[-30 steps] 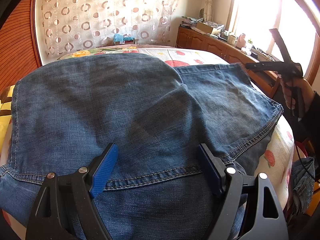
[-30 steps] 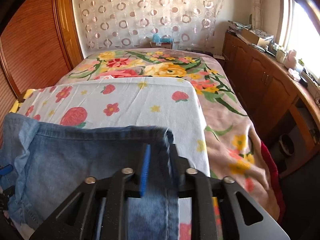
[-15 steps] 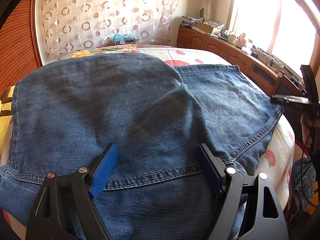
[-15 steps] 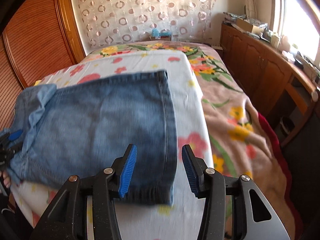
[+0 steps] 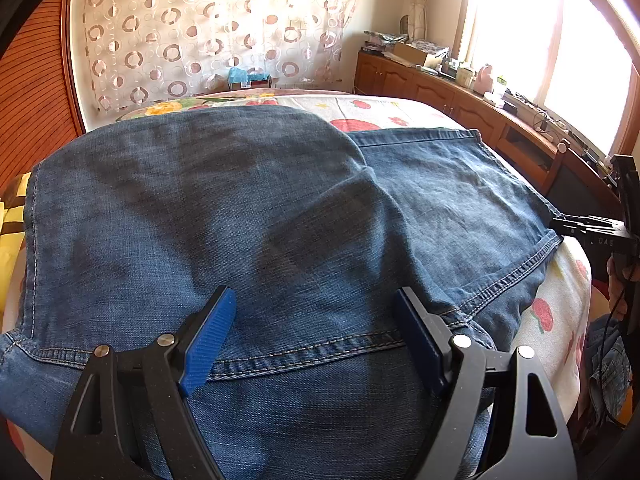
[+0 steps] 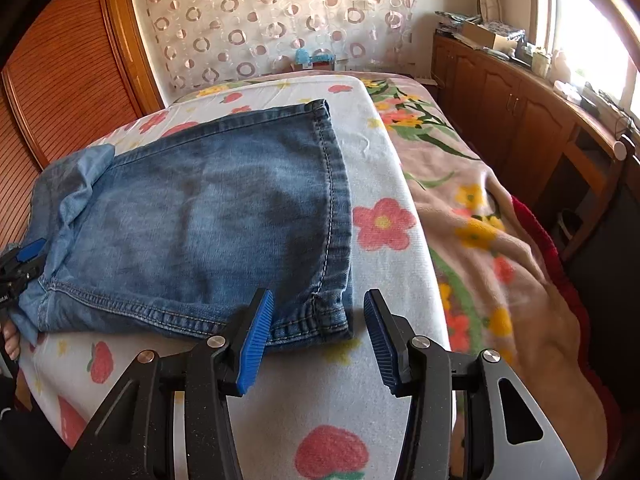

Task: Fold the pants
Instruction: 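Grasp the hem with the right gripper and fold it over toward the waistband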

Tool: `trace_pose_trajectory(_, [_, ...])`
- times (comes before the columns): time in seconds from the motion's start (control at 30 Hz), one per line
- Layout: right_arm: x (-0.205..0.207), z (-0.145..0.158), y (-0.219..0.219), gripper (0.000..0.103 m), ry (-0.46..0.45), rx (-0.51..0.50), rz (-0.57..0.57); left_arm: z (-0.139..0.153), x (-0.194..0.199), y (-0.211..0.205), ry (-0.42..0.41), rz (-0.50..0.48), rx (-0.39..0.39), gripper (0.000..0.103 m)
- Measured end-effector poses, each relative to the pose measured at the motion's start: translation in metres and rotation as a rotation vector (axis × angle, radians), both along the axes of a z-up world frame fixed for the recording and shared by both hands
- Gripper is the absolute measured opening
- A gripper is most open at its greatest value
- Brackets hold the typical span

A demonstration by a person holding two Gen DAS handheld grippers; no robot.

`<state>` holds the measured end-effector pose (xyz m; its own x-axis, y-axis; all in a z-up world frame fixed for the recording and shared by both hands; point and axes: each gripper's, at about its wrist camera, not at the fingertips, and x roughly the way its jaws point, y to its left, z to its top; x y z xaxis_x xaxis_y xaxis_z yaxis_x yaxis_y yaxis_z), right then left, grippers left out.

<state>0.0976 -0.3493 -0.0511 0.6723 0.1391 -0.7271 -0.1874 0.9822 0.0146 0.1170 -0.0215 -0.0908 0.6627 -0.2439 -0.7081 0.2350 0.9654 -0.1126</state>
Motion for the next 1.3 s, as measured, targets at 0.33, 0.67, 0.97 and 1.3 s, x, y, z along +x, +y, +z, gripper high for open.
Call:
trace_pose_trajectory(0.33, [-0.006, -0.006, 0.005, 0.049, -0.030, -0.044, 0.007, 0.000, 0.000, -0.001, 0.000, 0.000, -0.002, 0.081])
trace_pose_trajectory(0.67, [-0.015, 0.010, 0.019, 0.015, -0.077, 0.006, 0.108, 0.007, -0.008, 0.008, -0.002, 0.019, -0.006, 0.081])
trace_pose_trajectory(0.97, [-0.034, 0.104, 0.074, 0.015, -0.269, 0.114, 0.322, 0.052, -0.039, 0.030, -0.097, 0.039, -0.029, 0.081])
trace_pose_trajectory(1.3, [-0.042, 0.135, 0.187, 0.015, -0.263, 0.219, 0.628, 0.075, -0.062, 0.076, -0.160, 0.124, -0.041, 0.081])
